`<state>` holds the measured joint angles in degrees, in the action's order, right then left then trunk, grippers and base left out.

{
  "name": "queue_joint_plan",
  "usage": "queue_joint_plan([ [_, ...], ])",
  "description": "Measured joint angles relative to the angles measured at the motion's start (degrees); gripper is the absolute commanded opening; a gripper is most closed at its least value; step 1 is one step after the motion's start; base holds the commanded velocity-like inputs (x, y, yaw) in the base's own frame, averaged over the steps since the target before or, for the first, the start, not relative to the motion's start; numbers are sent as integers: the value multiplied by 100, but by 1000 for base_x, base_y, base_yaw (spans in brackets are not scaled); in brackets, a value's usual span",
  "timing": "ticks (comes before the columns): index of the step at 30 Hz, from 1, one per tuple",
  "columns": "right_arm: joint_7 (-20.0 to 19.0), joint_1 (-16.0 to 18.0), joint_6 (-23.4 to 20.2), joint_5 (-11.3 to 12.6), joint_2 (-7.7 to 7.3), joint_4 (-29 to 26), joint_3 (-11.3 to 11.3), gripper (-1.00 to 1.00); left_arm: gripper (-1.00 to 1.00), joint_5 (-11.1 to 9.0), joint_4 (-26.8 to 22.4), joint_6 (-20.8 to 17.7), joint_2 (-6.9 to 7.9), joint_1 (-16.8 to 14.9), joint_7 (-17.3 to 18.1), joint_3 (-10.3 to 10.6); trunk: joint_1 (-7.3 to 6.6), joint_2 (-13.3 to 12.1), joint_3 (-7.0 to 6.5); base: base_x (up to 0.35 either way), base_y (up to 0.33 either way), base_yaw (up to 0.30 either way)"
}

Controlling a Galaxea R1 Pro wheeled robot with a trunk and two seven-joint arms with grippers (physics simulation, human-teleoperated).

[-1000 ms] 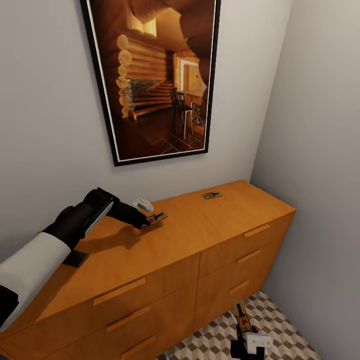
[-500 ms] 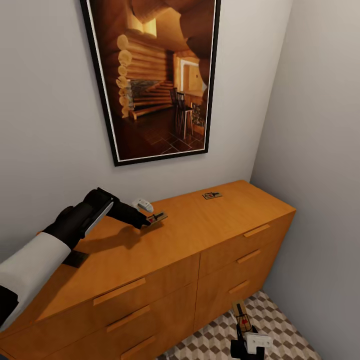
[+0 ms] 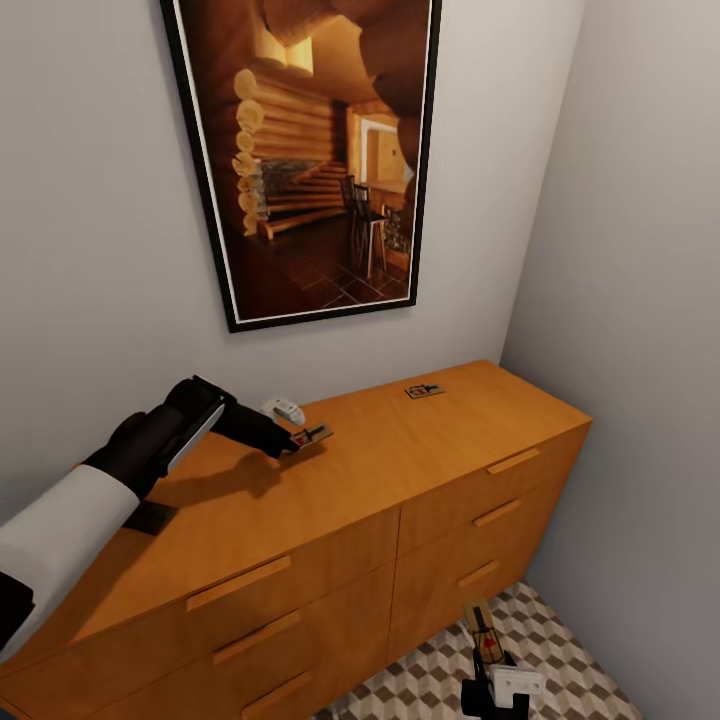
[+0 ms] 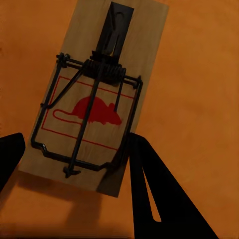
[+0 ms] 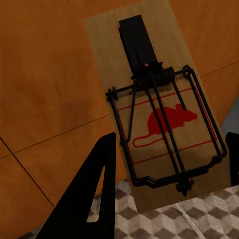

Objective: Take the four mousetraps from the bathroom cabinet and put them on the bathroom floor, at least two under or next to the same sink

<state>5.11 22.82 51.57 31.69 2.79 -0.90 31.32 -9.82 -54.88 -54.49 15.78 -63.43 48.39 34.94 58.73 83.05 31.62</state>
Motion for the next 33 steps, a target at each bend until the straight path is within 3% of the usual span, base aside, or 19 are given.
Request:
queue_joint_plan([
  [13,6,1,8,2,0,0,-2,-100,-100,-2,9,0,13,-2,0,3,0,0,0,0,0,18],
  [33,17,0,9,4,1,0,-1,-100,-100,1,17,1,6,1,1,20,0,0,0,0,0,232],
])
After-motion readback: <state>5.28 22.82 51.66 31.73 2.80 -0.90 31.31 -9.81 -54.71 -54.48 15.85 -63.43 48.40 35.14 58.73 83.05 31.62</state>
